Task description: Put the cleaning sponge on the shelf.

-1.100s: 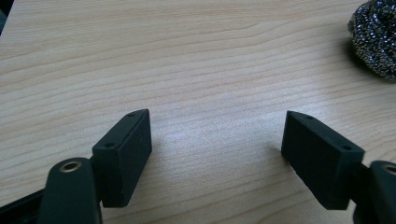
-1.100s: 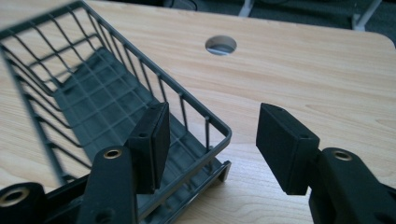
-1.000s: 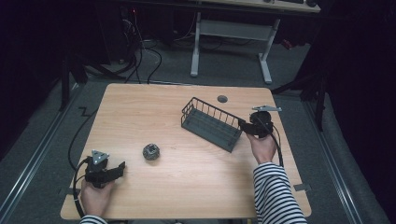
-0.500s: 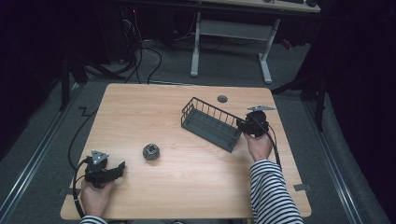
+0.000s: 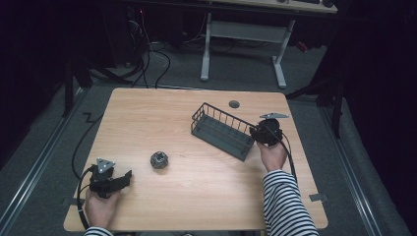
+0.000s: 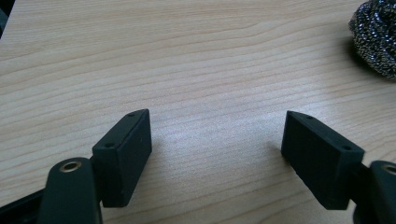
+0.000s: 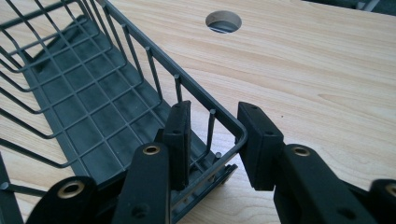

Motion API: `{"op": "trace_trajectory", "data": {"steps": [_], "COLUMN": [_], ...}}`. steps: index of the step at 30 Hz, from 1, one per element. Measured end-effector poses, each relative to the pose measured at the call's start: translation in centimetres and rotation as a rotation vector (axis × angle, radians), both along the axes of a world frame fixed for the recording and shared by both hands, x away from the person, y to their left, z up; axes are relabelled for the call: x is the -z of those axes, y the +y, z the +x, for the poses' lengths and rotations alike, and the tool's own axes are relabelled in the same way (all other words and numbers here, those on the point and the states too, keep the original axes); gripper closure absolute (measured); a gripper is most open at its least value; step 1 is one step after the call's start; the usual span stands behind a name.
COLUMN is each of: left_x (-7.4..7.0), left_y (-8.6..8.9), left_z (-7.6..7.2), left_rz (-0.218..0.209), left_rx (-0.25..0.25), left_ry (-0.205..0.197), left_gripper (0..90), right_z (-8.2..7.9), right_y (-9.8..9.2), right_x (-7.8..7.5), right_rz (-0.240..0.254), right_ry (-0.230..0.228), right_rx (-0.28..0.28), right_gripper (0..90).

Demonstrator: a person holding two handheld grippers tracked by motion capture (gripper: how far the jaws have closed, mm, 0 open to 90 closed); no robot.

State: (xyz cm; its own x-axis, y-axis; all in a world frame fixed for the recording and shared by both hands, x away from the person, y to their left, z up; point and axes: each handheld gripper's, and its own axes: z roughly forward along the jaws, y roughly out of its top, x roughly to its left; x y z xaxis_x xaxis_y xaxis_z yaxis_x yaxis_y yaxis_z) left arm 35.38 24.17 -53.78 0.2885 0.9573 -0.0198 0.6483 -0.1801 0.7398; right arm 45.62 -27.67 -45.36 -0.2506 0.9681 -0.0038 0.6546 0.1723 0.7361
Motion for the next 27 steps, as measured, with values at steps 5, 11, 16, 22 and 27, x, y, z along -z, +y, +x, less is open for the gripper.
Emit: {"op": "trace_trajectory", "data": {"steps": [5,11,16,22,27], "left_x": [0.0,0.0,0.0,0.0,0.0], "left_y": [0.0,0.0,0.0,0.0,0.0], "left_z": [0.0,0.0,0.0,0.0,-0.1], "left_rz": [0.001,0.0,0.0,0.0,0.001], "left_rx": [0.001,0.001,0.001,0.001,0.004], "left_ry": [0.0,0.0,0.0,0.0,0.002], "left_gripper": [24.8,24.7,24.7,24.7,24.7], "right_z": [-0.5,-1.2,-1.9,-2.8,-4.1], "right_y": [-0.2,0.0,0.1,0.0,0.0], "right_x": [0.0,-0.1,0.0,0.1,0.3], "right_rz": [0.007,-0.001,0.013,0.027,0.048], "right_ry": [0.0,0.008,-0.003,-0.002,-0.019], "right_rx": [-0.007,-0.02,-0.028,-0.038,-0.047], "right_gripper": [66.8,66.9,67.0,68.1,68.9]}}
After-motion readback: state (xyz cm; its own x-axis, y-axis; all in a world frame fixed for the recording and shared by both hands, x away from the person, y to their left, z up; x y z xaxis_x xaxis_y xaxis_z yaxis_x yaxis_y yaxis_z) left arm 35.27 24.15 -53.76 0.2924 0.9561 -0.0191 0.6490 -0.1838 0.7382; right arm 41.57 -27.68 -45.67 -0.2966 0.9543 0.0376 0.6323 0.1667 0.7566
